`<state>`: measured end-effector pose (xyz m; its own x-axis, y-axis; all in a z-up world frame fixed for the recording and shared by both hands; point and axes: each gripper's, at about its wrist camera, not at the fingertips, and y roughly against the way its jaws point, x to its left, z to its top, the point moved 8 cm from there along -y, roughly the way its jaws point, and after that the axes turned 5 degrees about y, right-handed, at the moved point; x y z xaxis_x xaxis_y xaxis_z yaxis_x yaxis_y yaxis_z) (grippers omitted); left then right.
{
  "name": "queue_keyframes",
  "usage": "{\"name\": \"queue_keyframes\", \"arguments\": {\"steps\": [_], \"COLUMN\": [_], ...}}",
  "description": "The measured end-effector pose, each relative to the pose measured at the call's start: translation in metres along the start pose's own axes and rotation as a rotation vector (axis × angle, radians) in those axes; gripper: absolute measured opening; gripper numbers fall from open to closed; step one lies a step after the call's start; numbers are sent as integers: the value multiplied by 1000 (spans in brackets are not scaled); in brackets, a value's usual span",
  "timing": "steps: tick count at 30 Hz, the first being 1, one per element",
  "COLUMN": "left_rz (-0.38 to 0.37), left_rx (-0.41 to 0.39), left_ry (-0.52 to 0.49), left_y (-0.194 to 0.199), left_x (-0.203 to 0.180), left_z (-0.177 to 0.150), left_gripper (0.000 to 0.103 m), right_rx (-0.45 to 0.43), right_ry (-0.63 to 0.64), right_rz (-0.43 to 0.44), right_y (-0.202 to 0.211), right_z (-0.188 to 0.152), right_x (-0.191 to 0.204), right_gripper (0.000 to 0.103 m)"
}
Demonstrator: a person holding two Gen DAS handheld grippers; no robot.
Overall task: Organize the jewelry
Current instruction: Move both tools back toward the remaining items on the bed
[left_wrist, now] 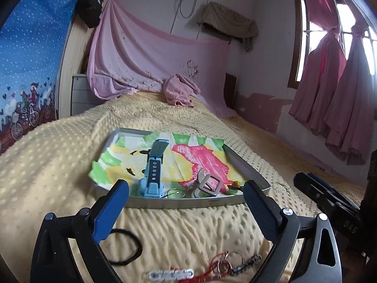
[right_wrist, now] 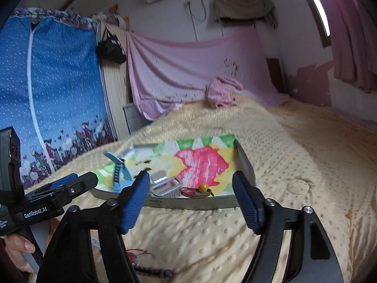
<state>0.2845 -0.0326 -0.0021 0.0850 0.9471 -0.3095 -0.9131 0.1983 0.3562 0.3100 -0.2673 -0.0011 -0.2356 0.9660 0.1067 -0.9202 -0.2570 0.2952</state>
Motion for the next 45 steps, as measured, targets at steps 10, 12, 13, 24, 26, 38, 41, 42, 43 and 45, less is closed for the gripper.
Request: {"name": "queue_keyframes", "arguments": {"steps": [10,12,13,24,26,38,41,42,43,45], "left_rz": [41,53,58,109,118,163,227,230,235,251], "left_rx": [-85,-92,-95,-101,-99,-107,-80,-63,-51,-27], "left_ry": [-23,-27,-30,-39,-39,-38,-57,-58,-57,-60], "left_y": [59,69,73,110,112,112,102,97,94,85], "left_x": [16,20,22,49,52,62,68,69,70,73], "left_z": [-12,-16,-17,-42,-45,-45,-45,-46,-46,-45], "left_gripper": [103,103,103,103,103,103,103,103,103,103], "right_rx": [-80,-77,-76,-40,-34,-7,-1,2,8,26], "right_ry": [21,22,25,64,84,135,140,141,140,140], "right_rz": [7,9,8,14,11,5,3,3,3,-9], "right_y": [59,67,70,96,100,98,92,89,86,78], "right_z": [-3,-8,-10,-41,-46,-49,-47,-46,-45,-45], "right_x": [25,29,31,53,58,70,68,66,65,60], "right_gripper": [97,101,102,101,101,101,101,101,101,101]}}
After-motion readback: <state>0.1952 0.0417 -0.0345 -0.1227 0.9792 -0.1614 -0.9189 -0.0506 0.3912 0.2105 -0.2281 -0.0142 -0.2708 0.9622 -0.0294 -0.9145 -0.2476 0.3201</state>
